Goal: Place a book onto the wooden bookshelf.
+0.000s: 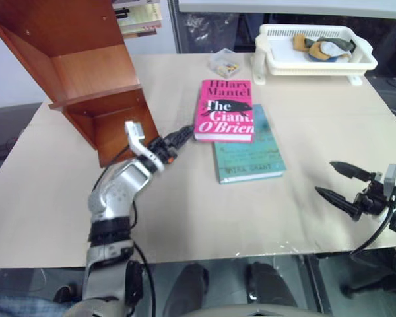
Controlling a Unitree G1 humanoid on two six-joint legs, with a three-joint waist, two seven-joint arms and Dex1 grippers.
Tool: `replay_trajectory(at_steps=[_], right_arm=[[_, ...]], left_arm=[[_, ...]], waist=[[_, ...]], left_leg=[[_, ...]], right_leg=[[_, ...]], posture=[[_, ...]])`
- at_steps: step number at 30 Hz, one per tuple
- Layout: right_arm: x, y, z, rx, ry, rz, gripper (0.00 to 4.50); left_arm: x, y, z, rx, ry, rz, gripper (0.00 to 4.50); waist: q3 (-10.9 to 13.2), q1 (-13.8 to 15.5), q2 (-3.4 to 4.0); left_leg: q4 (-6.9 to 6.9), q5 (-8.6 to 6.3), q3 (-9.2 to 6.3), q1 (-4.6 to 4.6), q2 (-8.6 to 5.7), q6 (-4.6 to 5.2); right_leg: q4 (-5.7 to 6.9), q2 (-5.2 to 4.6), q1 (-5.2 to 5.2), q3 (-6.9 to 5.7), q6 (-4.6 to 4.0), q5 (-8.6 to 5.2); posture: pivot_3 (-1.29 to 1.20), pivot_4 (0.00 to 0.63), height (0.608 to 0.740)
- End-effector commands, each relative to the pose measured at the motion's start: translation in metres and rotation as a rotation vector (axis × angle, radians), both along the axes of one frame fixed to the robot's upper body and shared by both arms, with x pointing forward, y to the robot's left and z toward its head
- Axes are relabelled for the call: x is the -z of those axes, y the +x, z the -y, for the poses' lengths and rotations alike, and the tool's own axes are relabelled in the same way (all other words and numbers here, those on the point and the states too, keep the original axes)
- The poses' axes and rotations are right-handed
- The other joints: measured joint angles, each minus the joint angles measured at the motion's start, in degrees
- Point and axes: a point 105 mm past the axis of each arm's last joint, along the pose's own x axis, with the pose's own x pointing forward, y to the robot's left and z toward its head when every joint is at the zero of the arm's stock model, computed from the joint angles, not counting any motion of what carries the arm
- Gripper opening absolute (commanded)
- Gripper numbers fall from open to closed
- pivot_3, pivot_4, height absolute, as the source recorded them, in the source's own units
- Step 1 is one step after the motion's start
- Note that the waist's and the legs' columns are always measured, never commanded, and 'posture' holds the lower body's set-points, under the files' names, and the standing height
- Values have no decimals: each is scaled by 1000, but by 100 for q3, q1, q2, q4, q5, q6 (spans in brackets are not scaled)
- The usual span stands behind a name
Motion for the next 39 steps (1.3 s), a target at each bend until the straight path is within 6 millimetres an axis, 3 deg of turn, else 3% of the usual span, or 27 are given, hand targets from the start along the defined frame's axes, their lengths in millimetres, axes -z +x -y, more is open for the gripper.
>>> replay_trajectory(at_steps=[1, 10, 22, 27, 32, 34, 39], right_arm=[[-20, -4, -1, 13, 1, 74, 4407], [-29, -9, 0, 38, -12, 102, 4407], [-26, -8, 4, 62, -10, 96, 4407], [-24, -9, 3, 63, -9, 91, 4500], [-23, -8, 4, 67, -12, 89, 4500], [-23, -8, 4, 68, -13, 88, 4500], [-21, -8, 4, 71, -14, 85, 4500]], left_arm=[[7, 5, 17, 88, -64, -64, 4500], [27, 29, 36, 94, -168, -223, 4500], [24, 40, 66, 136, -236, -273, 4500], [23, 38, 68, 153, -248, -268, 2973], [26, 27, 69, 199, -241, -271, 965], [26, 16, 70, 243, -230, -264, 611], [29, -5, 64, 272, -217, -266, 611]], waist=[[0, -21, 0], [1, 10, -2], [1, 24, -2], [1, 19, -2], [0, 11, -1], [0, -5, 0], [-1, -11, 1]], left_leg=[[0, 0, 1, 0, 0, 0], [1, 1, -3, -2, -3, -1], [3, 2, -5, -5, -9, -3], [3, 5, -6, -9, -9, -8], [4, 5, -7, -9, -8, -8], [4, 5, -7, -9, -7, -9], [2, 16, -6, -8, 2, -27]], right_leg=[[0, 0, -1, 1, 0, 0], [3, 0, -2, -6, 1, 1], [2, -3, -1, -7, 6, 3], [2, -3, -4, -7, 6, 3], [2, -4, -4, -8, 6, 3], [1, -4, -4, -6, 7, 3], [2, -3, -5, -3, 6, 3]], posture=[[0, 150, 740], [0, 150, 740], [0, 150, 740], [0, 150, 740], [0, 150, 740], [0, 150, 740], [0, 150, 740]])
